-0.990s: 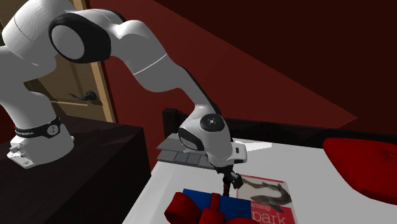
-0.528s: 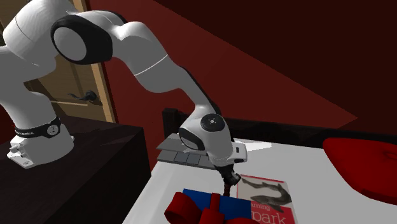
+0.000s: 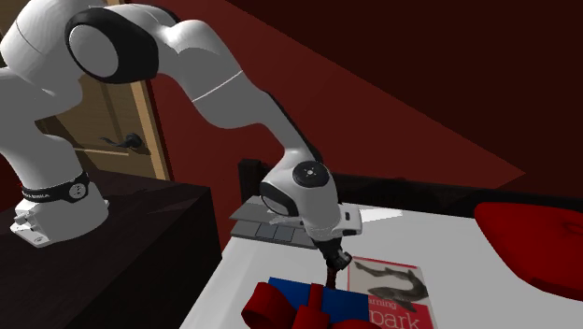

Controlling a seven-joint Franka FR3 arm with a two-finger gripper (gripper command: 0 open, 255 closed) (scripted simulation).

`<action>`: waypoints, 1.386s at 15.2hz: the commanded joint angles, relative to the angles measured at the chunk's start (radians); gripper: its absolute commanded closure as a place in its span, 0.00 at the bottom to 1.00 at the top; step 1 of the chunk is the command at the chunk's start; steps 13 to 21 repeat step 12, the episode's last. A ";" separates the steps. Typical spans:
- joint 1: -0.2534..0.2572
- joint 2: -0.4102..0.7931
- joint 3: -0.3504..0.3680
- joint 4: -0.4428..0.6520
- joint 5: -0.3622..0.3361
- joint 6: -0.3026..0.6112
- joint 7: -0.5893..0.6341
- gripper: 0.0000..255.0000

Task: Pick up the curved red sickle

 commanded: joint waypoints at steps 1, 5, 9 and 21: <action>0.003 -0.028 -0.005 -0.018 -0.001 -0.010 0.006 1.00; 0.008 -0.081 -0.013 -0.051 -0.003 -0.030 0.019 1.00; 0.014 -0.133 -0.022 -0.080 -0.007 -0.053 0.033 1.00; 0.016 -0.148 -0.025 -0.088 -0.008 -0.060 0.037 1.00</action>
